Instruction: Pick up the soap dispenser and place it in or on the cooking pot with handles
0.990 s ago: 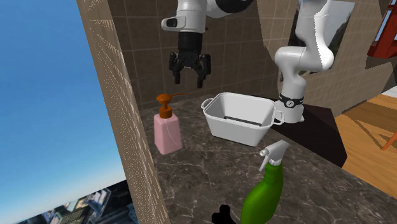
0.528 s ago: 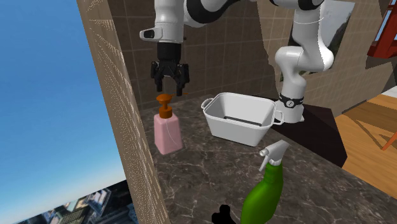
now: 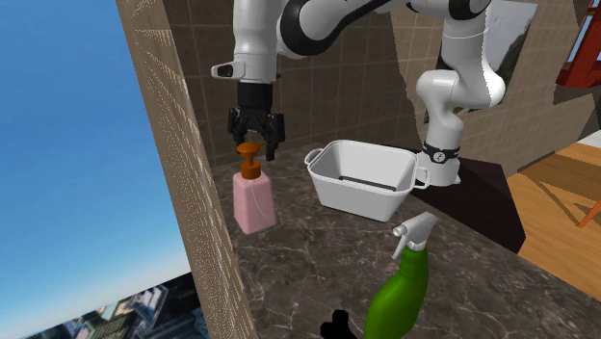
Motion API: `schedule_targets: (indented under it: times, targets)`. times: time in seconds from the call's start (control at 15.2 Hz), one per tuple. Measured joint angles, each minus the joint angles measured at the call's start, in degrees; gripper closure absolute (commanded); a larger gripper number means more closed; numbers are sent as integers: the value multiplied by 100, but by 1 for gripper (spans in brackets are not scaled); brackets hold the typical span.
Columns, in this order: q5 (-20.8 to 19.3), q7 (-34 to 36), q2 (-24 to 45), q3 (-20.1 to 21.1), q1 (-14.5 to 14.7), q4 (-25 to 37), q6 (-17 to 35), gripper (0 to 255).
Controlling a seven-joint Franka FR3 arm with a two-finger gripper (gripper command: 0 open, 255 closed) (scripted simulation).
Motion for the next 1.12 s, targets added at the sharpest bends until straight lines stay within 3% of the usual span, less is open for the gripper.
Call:
schedule_targets:
  times: [0.26,0.33,1.12]
  targets:
    - [6,-5,11,3,-3,1,10,0]
    - [6,-5,11,3,-3,1,10,255]
    - [-19,21,-24,-8,5,37,-54,255]
